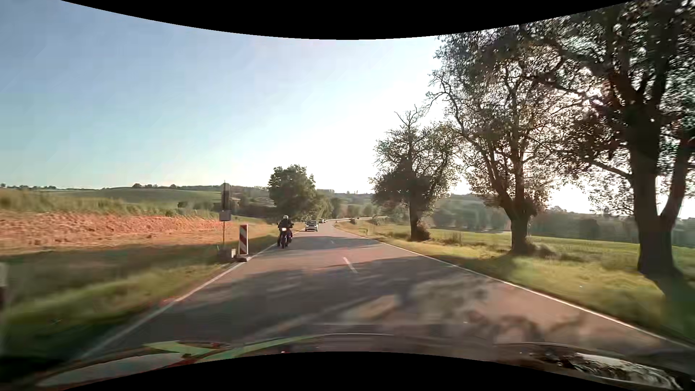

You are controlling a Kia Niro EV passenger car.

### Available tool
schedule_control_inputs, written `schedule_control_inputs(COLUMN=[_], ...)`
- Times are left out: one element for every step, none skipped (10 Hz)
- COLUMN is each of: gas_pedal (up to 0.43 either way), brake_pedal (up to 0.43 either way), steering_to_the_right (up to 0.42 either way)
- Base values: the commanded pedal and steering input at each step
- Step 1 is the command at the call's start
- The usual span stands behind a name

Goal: Follow the waypoints while adhering to traffic rules and regulations

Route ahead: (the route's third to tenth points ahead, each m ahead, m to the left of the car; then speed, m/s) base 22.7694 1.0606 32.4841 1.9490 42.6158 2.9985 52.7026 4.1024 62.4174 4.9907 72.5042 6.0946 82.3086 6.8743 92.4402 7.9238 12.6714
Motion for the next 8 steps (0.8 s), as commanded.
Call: schedule_control_inputs(gas_pedal=[0.0,0.0,0.0,0.0,0.0,0.0,0.0,0.008], brake_pedal=[0.0,0.0,0.0,0.0,0.0,0.0,0.0,0.0], steering_to_the_right=[0.024,0.021,0.018,0.014,0.005,-0.001,-0.005,-0.011])
